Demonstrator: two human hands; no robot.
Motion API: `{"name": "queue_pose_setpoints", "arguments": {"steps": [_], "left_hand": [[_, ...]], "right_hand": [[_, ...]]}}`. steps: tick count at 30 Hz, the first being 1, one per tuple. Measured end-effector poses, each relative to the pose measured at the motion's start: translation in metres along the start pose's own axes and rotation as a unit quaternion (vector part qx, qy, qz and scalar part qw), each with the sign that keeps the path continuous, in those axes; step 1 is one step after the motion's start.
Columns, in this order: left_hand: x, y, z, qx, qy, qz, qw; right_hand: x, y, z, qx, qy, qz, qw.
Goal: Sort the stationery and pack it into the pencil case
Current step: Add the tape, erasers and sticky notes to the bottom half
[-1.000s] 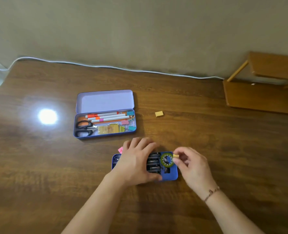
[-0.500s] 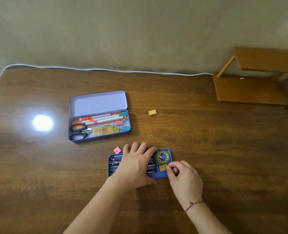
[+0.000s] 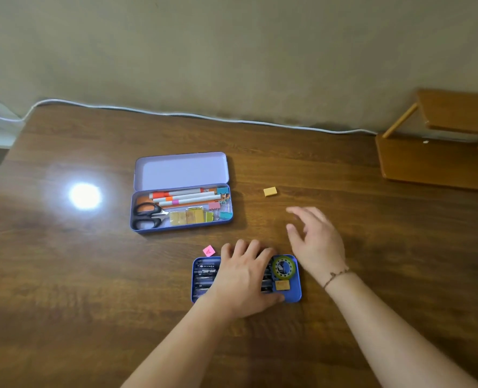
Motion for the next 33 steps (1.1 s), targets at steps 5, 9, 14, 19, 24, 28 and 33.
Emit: {"name": "queue_pose_setpoints", "arguments": {"steps": [5, 9, 14, 19, 24, 28, 33], "left_hand": [[-0.004, 0.003, 0.002, 0.024, 0.005, -0.002, 1.0], [-0.006, 0.004, 0.001, 0.032, 0.007, -0.002, 0.999], [-0.007, 0.004, 0.0, 0.033, 0.016, 0.001, 0.999], [-0.006, 0.008, 0.0, 0.041, 0.034, 0.002, 0.999], [-0.006, 0.009, 0.001, 0.046, 0.032, 0.002, 0.998], [-0.006, 0.009, 0.001, 0.047, 0.025, 0.005, 0.999], [-0.006, 0.008, 0.002, 0.056, 0.023, -0.002, 0.998]], "right_hand": [[-0.046, -0.028, 0.078, 0.045, -0.15, -0.052, 0.986], [-0.046, -0.017, 0.076, 0.071, -0.128, -0.062, 0.987], [0.004, 0.022, 0.008, 0.02, -0.02, 0.065, 0.997], [0.002, 0.041, -0.082, -0.036, -0.072, 0.124, 0.989], [-0.017, 0.051, -0.095, -0.054, -0.024, 0.098, 0.993], [-0.021, 0.045, -0.097, 0.008, -0.009, 0.042, 0.999], [-0.024, 0.048, -0.1, -0.024, -0.029, 0.064, 0.997]]}}
Point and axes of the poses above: each hand's wrist, its own z-axis towards the middle knuckle, its own x-axis out of the back of the hand, y = z × x, the point moved 7 cm from there along z, towards the middle knuckle, and after that the axes turned 4 degrees about -x, right-handed, at the moved point
